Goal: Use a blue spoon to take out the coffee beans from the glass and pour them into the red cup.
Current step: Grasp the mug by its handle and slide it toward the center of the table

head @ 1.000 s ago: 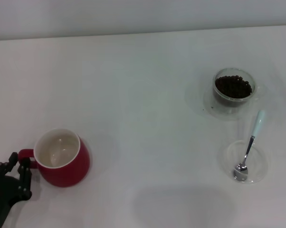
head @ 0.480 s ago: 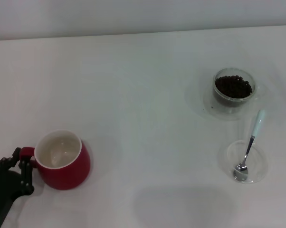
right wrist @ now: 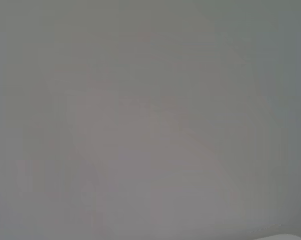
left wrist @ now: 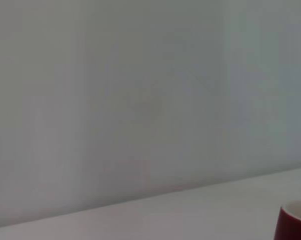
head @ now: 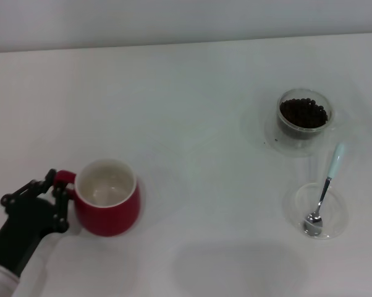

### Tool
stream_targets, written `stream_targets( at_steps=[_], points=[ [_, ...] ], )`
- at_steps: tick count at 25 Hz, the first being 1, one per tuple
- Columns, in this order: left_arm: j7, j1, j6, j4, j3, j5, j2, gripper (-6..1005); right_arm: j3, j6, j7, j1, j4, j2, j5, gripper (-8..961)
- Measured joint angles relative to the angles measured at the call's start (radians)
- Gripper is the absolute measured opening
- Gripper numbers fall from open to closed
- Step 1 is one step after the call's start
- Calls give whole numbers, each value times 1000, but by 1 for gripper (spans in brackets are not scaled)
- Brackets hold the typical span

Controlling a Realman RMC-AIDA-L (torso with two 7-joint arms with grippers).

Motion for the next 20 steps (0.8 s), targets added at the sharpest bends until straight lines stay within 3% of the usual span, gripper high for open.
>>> stream_targets(
  at_steps=[7,9,20],
  points=[
    [-1,-102,-110,4,0,78,-1,132,0,3,-2,3,-5,6,1,717],
    [-3,-160,-171,8,0,107,-1,131,0,3,-5,4,-5,7,1,716],
    [-65,-319,-258,9,0,186,0,116,0,3,-36,29,-7,17,2,711]
  ],
)
